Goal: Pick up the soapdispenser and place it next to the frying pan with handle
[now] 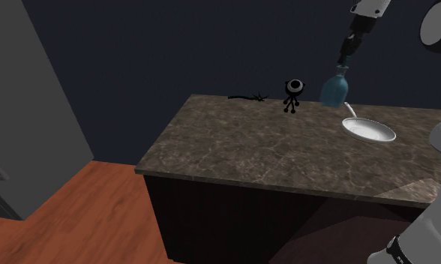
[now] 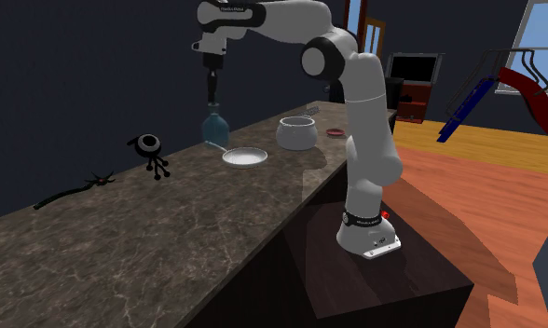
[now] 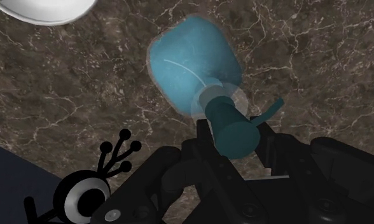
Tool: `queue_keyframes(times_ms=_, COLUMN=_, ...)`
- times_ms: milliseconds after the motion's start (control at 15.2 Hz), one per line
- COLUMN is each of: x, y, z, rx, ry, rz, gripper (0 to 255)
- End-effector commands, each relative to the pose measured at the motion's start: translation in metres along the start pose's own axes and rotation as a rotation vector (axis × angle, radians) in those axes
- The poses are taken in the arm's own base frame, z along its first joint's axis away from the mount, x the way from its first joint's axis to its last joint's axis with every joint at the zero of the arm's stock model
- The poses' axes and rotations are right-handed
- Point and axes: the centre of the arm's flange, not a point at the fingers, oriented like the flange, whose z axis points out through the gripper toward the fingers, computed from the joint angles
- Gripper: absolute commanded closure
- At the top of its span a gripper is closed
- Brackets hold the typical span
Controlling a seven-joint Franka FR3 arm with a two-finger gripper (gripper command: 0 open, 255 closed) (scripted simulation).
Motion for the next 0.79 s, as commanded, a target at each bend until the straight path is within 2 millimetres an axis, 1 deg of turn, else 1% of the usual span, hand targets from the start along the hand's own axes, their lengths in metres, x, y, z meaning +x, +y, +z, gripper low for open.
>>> queue_keyframes(times_ms=0, x=-0.002, y=0.0, z=0.01, rx=-0.001, ry=0.001, rz=0.0, gripper=255)
queue_keyframes(times_ms=726, x=-0.011, y=0.005, z=0.068, rx=-0.001, ry=0.001, rz=0.0, gripper=255)
